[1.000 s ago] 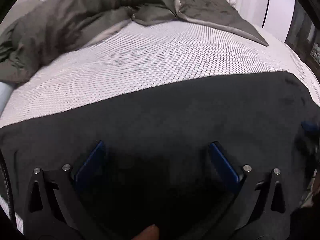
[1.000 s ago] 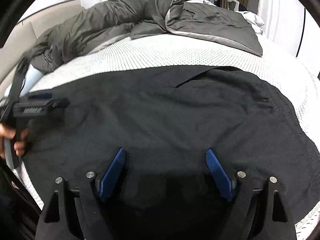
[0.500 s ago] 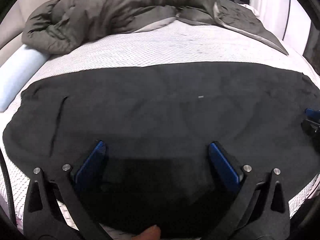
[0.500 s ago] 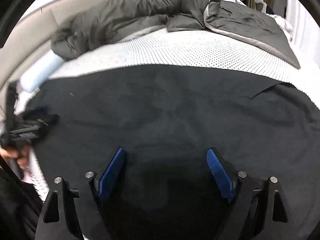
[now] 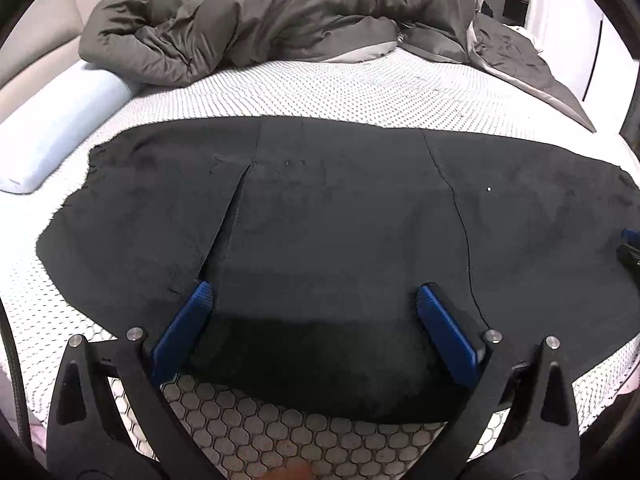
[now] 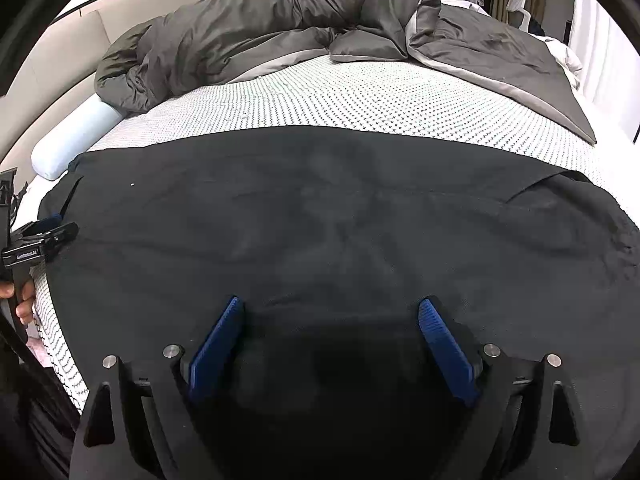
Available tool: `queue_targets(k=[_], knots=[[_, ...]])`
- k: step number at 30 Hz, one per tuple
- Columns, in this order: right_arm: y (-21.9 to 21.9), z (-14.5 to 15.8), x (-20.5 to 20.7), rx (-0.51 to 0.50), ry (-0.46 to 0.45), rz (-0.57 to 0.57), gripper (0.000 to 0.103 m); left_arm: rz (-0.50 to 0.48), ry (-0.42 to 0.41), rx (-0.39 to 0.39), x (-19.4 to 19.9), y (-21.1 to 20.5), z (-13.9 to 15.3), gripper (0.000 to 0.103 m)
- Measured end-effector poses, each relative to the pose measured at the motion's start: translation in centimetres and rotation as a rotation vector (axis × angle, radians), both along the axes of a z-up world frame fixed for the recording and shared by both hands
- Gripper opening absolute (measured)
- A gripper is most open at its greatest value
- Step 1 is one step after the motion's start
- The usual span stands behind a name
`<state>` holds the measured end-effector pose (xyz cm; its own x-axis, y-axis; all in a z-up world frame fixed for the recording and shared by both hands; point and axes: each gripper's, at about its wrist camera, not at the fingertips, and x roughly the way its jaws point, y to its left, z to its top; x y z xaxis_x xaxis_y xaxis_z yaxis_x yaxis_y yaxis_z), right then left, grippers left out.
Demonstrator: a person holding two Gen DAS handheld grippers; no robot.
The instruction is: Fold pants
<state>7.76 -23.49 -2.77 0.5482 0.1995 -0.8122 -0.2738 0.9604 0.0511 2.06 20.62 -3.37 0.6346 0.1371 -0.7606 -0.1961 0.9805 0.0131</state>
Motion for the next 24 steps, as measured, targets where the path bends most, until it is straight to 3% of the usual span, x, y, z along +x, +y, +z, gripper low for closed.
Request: queue_targets(k=[4,9,13,15,17,19,24], knots=[[-0.3,0.4,-0.3,0.018,-0.007,0.008,0.090,-0.073,-0.061,-0.065,-1.1,-1.1,1.2,0.100],[1.2,1.5,-1.0,0.085,-0.017,0.054,0.091,-0.117,-0.046,-0.120,-0.4,-5.0,0.7,0.100],[5.1,1.8,-1.3,0.111,-0.035,0.140,0.091,-0.241,-0.076,-0.089,-0.3,-11.2,0.6,0.101],[6.6,1.4,-1.0,0.152,-0.011,0.175,0.091,-0.281,-0.046,-0.058,0.3,-13.7,-0.3,0.102],[7.9,0.6,-1.0,0.096,0.010,0.206,0.091,-0.294,-0.039,-0.001,0.4,-14.9,-0.7,0.102],[8.7,-0.2,-1.5,-0.018,-0.002,0.229,0.090,-0.290,-0.035,-0.029,0.2,-14.2,-0.7,0.102],[6.7,-0.1,-3.3,-0.155,-0.076,0.204,0.090,-0.169,-0.042,-0.015,-0.8,-9.6,-0.5,0.102]])
